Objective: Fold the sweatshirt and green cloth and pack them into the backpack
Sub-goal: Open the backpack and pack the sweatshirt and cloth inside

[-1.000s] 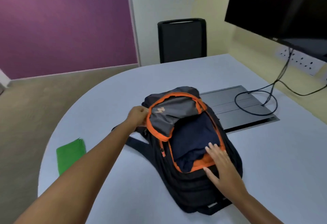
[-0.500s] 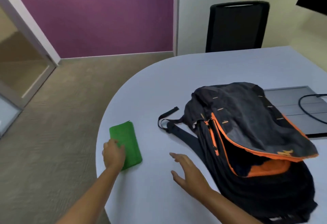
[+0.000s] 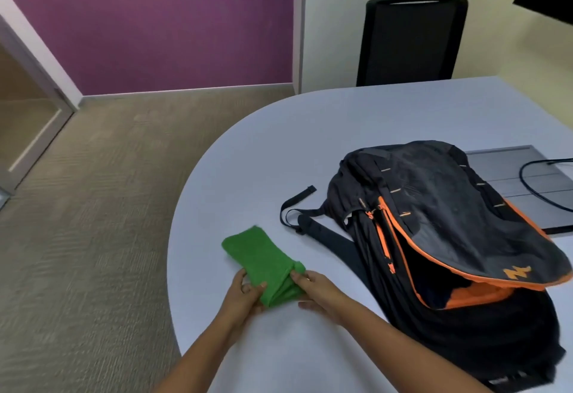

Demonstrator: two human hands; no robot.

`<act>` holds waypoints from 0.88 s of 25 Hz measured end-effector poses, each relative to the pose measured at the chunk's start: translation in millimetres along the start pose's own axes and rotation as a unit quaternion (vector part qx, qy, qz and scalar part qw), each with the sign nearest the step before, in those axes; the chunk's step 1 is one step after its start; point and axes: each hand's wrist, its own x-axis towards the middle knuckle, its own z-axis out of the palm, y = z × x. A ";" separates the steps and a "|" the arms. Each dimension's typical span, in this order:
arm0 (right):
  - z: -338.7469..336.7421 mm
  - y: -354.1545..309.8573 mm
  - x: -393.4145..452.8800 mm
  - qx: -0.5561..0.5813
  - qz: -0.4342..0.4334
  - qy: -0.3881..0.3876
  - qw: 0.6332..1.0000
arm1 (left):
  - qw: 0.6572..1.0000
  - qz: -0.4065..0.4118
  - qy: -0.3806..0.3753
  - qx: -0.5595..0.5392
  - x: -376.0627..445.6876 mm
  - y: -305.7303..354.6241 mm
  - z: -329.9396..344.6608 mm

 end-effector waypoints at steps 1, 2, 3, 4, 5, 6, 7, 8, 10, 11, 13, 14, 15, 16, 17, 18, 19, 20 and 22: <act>-8.0 -2.8 -5.6 0.062 0.019 -0.031 0.997 | 0.998 0.003 -0.058 -0.005 -11.9 -2.1 7.9; -17.5 -4.8 -12.9 0.117 0.028 -0.056 0.991 | 0.994 0.002 -0.111 0.007 -22.6 -2.6 14.6; -27.2 -6.0 -21.9 0.166 0.031 -0.077 0.983 | 0.988 0.001 -0.151 0.037 -31.9 -1.5 20.4; -39.2 -4.1 -32.0 0.199 0.029 -0.090 0.975 | 0.981 0.004 -0.175 0.080 -37.3 0.0 26.2; -50.2 -0.8 -42.2 0.218 0.023 -0.098 0.971 | 0.974 0.008 -0.193 0.118 -42.4 3.5 33.1; -60.8 5.1 -52.2 0.226 0.018 -0.102 0.969 | 0.965 0.005 -0.214 0.151 -45.7 4.1 40.7; -69.8 12.8 -61.7 0.227 0.014 -0.103 0.968 | 0.953 0.004 -0.240 0.187 -49.8 3.2 49.5; -77.8 21.3 -70.2 0.220 0.008 -0.101 0.970 | 0.939 0.007 -0.263 0.221 -54.9 1.5 59.4; -96.6 37.1 -89.9 0.193 -0.010 -0.082 0.978 | 0.926 0.060 -0.269 0.256 -67.4 -2.4 82.3; -107.6 42.9 -99.9 0.193 -0.018 -0.077 0.978 | 0.930 0.102 -0.243 0.256 -71.8 -2.4 91.7; -134.9 48.5 -123.8 0.208 -0.039 -0.079 0.974 | 0.934 0.191 -0.151 0.263 -75.9 5.8 108.6; -150.5 51.1 -137.1 0.215 -0.050 -0.081 0.972 | 0.929 0.233 -0.108 0.268 -77.5 12.5 121.9; -164.4 53.6 -149.4 0.218 -0.058 -0.078 0.971 | 0.917 0.279 -0.082 0.273 -78.5 19.2 137.3; -178.5 57.3 -159.4 0.218 -0.065 -0.066 0.971 | 0.899 0.321 -0.071 0.289 -80.7 26.6 156.9; -191.7 60.5 -169.7 0.217 -0.070 -0.046 0.973 | 0.874 0.364 -0.085 0.311 -81.7 32.5 180.3; -204.1 65.1 -177.7 0.216 -0.077 -0.024 0.973 | 0.840 0.408 -0.102 0.343 -81.0 35.3 204.6; -216.6 70.8 -187.4 0.217 -0.084 -0.002 0.973 | 0.800 0.446 -0.125 0.382 -80.6 34.9 230.1; -227.2 77.6 -196.2 0.220 -0.091 0.014 0.971 | 0.759 0.476 -0.140 0.421 -81.1 33.6 253.3; -246.4 93.1 -212.8 0.235 -0.095 0.047 0.966 | 0.692 0.503 -0.180 0.486 -78.7 28.0 292.1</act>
